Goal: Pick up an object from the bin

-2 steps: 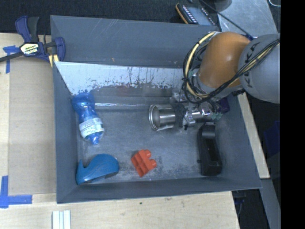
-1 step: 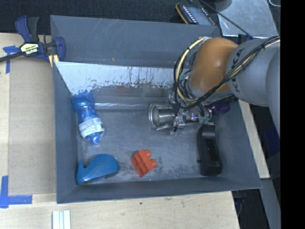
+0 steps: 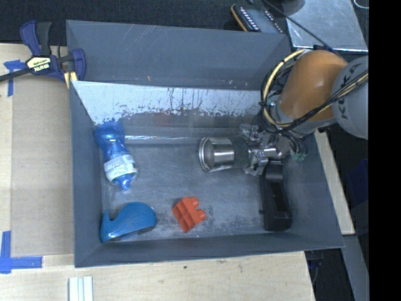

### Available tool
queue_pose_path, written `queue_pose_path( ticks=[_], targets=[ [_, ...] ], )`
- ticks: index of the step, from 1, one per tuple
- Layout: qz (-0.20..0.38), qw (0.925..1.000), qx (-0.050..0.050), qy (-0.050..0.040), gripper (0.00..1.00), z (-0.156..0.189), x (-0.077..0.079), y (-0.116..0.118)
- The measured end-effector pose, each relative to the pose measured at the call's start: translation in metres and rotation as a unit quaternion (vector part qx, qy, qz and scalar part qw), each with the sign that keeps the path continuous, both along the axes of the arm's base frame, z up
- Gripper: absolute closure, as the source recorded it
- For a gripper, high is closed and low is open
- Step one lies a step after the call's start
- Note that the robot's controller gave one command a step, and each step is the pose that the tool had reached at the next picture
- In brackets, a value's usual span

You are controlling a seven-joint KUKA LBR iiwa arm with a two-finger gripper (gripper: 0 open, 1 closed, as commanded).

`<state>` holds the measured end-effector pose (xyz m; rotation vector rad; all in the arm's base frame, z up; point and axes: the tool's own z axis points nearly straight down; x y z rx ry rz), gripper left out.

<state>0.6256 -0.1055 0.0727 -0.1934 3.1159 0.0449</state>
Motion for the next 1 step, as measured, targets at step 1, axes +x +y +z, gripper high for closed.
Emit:
queue_pose_path(
  ticks=[1],
  targets=[
    [0.000, 1.0000, 0.000, 0.0000, 1.00, 0.0000, 0.0000, 0.0000]
  ],
)
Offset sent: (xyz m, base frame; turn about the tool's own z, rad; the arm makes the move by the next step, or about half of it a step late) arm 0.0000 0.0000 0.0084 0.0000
